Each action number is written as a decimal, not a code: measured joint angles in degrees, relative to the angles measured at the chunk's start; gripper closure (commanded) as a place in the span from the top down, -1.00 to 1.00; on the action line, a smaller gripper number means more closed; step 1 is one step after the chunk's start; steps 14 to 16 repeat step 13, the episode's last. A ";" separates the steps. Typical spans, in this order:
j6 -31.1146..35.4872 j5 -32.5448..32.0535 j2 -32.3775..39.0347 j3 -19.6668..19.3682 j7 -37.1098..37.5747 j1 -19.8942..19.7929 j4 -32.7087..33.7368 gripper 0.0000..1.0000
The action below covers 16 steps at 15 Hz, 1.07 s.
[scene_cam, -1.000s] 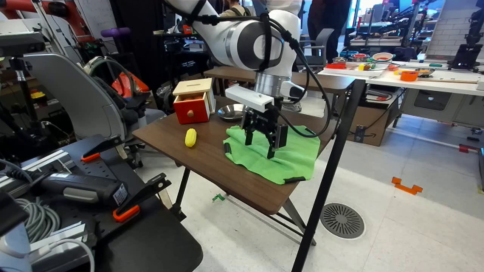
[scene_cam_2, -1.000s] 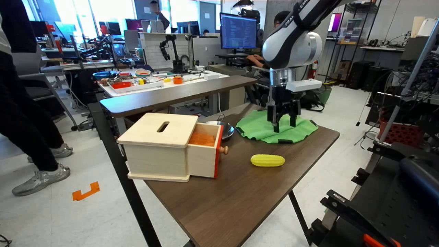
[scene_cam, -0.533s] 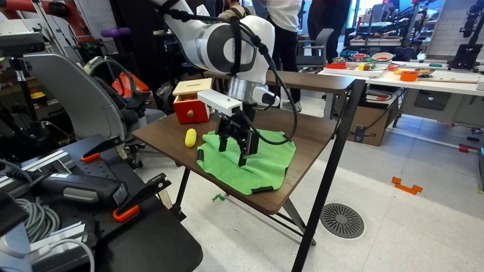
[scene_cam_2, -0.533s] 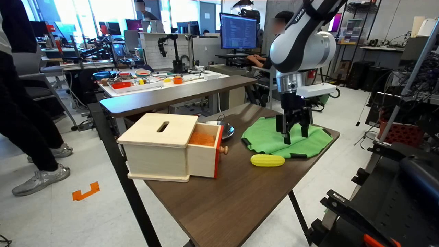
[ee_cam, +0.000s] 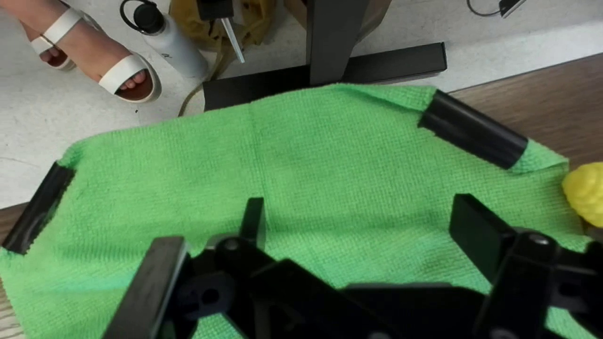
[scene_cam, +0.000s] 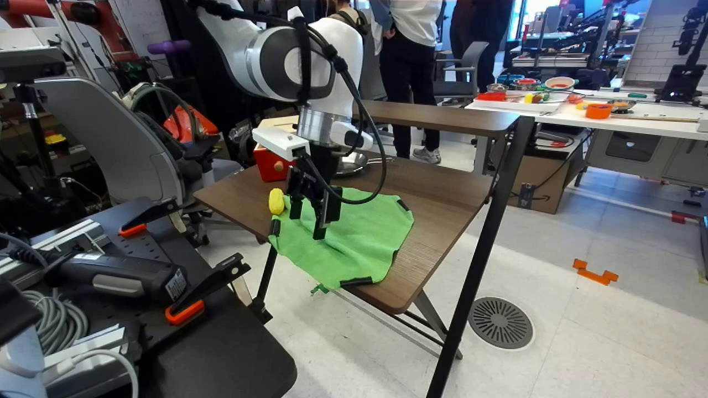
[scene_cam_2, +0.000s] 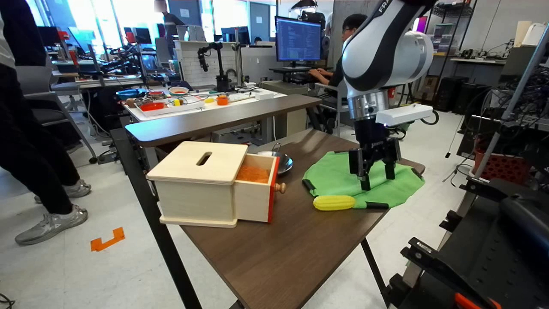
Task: Move the cloth forward
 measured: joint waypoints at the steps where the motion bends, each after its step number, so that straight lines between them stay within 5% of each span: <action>1: 0.35 -0.12 -0.80 -0.25 0.58 0.18 -0.80 1.00; 6: 3.86 -1.30 -7.87 -2.06 3.50 0.43 -5.34 1.00; 13: 12.33 -2.89 -29.38 -2.09 6.55 1.64 -21.23 1.00; 16: 12.33 -2.89 -29.38 -2.09 6.55 1.64 -21.23 1.00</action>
